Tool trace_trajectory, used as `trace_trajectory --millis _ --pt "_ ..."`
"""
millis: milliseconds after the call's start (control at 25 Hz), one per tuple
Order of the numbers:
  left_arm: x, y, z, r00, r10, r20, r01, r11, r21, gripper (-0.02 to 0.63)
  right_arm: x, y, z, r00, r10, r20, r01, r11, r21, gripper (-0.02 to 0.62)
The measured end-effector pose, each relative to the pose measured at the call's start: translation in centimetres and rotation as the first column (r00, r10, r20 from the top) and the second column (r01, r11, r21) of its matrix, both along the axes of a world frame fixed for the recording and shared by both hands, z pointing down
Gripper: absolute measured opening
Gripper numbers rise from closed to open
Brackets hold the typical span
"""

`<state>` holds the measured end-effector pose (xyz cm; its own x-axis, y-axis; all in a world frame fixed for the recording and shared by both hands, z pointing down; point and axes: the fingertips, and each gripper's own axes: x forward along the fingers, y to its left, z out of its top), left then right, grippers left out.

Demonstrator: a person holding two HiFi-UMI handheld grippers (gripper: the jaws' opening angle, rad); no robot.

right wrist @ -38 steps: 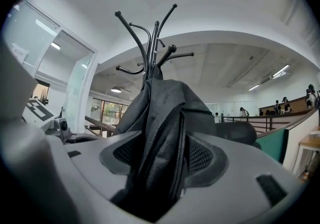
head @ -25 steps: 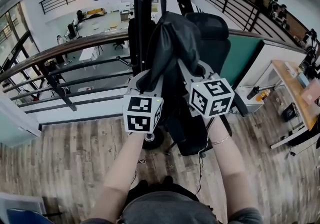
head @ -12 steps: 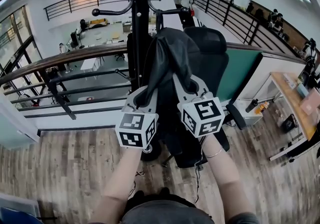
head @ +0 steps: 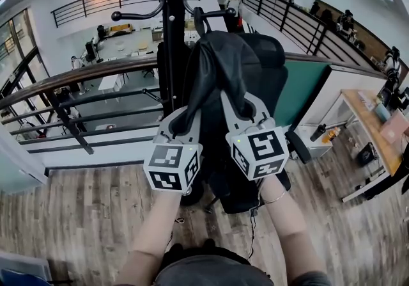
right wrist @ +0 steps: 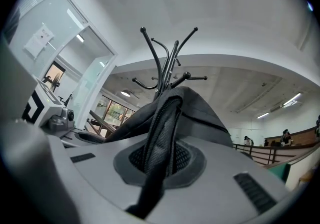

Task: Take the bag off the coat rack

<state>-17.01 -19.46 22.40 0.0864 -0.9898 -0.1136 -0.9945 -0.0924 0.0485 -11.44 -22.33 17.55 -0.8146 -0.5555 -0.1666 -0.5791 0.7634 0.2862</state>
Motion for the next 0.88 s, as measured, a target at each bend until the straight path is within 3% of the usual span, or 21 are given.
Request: trace_trajectory --millis 280,880 --pt "0.9 0.6 -3.1 1.0 0.02 0.024 -0.022 0.998 0.067 0.049 1.1 1.4 -3.1 0.999 0.028 0.024 -0.03 0.996 0.081 0.009" --pt "3.7 1.4 -5.8 0.996 0.063 0.065 -0.071 0.989 0.126 0.049 3.9 3.4 -5.7 0.996 0.075 0.047 -0.081 0.986 0.143 0.009"
